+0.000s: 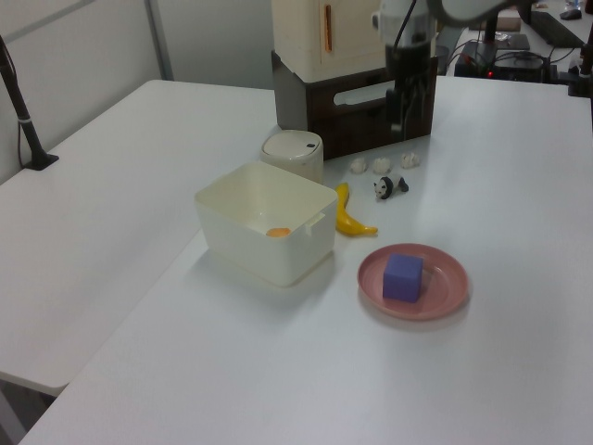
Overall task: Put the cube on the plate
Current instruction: 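Open the gripper to release the cube and raise away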
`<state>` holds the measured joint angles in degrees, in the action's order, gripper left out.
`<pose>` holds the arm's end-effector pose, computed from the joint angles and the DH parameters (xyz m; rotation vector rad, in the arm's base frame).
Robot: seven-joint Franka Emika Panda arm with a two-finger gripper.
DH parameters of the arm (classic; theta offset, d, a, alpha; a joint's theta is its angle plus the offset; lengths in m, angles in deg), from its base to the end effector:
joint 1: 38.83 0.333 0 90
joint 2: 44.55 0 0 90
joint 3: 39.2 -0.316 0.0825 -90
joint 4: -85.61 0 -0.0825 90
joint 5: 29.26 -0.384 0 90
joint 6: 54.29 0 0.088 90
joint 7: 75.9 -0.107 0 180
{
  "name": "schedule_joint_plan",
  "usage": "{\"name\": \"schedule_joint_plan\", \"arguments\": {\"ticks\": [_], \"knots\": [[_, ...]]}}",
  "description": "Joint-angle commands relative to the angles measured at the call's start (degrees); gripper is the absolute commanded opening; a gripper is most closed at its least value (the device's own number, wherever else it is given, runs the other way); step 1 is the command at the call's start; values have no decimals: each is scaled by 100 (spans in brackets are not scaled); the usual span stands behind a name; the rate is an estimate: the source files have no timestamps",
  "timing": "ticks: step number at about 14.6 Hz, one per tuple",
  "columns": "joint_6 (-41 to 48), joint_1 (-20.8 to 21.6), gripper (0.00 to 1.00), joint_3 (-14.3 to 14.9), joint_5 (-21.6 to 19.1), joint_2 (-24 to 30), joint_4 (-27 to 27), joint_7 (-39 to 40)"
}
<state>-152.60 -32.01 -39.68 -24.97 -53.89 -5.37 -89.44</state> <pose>0.6055 0.0702 0.5340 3.0602 -0.1483 -0.0327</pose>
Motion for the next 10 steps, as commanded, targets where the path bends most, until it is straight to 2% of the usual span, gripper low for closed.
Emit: {"name": "schedule_joint_plan", "arguments": {"ticks": [1, 3, 5, 10], "knots": [[145, 12, 100, 661, -50, 73, 10, 560], [233, 39, 100, 926, -138, 143, 10, 984], [225, 56, 100, 1164, -418, 161, 28, 1011], [260, 39, 100, 1262, -472, 240, 178, 871]]}}
